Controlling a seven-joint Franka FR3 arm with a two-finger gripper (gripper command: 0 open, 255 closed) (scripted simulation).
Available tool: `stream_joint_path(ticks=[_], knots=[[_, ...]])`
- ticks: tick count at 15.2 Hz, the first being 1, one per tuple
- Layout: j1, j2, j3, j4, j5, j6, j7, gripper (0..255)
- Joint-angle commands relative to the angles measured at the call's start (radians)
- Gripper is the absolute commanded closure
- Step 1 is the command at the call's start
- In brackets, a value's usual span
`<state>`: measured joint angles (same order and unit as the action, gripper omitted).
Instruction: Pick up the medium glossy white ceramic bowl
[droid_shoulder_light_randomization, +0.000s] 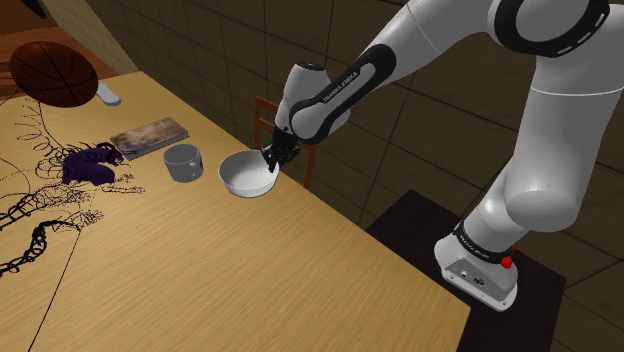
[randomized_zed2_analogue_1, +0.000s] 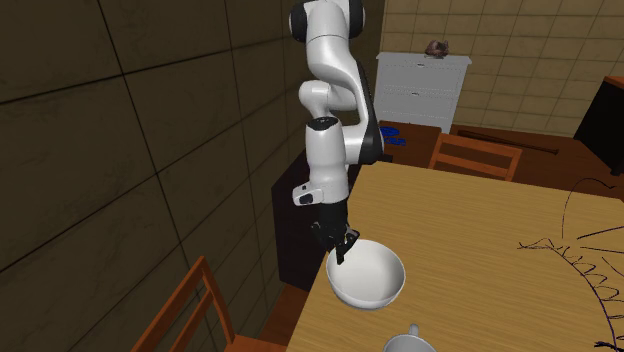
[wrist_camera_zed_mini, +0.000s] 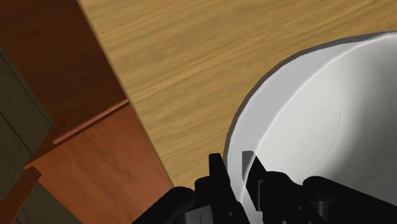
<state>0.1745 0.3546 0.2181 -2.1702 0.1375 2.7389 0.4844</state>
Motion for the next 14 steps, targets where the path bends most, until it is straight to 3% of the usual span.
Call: stream_joint_path(ticks=[1, 14], knots=[[0.000, 0.001, 0.000, 0.000, 0.000, 0.000, 0.000, 255], [-0.009, -0.115, 0.007, 0.013, 0.010, -0.127, 0.009, 255]])
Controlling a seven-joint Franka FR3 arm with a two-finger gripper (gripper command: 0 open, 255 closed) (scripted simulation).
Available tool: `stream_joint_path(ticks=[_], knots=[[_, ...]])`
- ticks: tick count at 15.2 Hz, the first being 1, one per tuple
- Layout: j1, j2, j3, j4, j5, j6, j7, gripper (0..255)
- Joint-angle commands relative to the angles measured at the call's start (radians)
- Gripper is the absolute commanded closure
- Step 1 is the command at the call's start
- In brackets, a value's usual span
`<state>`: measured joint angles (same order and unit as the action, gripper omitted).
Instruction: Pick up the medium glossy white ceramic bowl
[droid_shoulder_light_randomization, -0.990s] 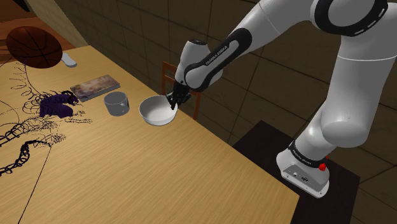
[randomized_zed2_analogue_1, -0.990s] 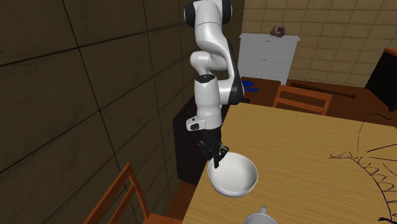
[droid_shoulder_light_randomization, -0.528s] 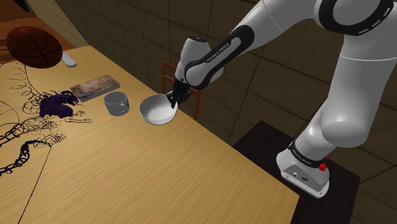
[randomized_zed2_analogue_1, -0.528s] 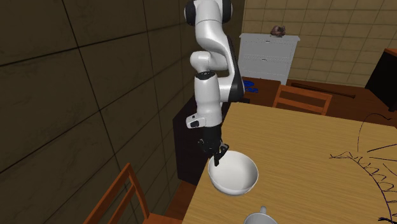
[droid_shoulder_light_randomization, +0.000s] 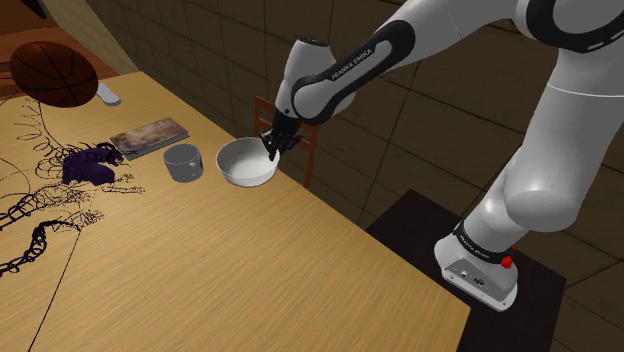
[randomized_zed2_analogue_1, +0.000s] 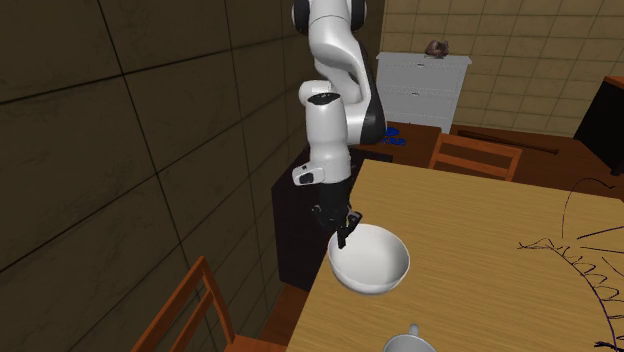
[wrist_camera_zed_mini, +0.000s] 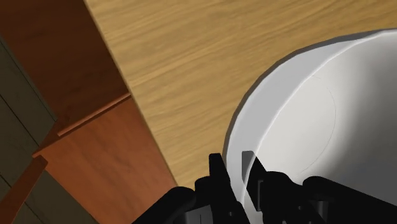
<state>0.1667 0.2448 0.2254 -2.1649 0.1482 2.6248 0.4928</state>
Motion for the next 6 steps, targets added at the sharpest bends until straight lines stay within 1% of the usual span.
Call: stream_joint_path(ticks=[1, 4, 6], knots=[[-0.002, -0.015, 0.000, 0.011, 0.000, -0.025, 0.001, 255], [-0.004, -0.042, 0.001, 0.020, 0.002, -0.061, 0.004, 255], [-0.004, -0.044, 0.001, 0.020, 0.002, -0.063, 0.004, 255]])
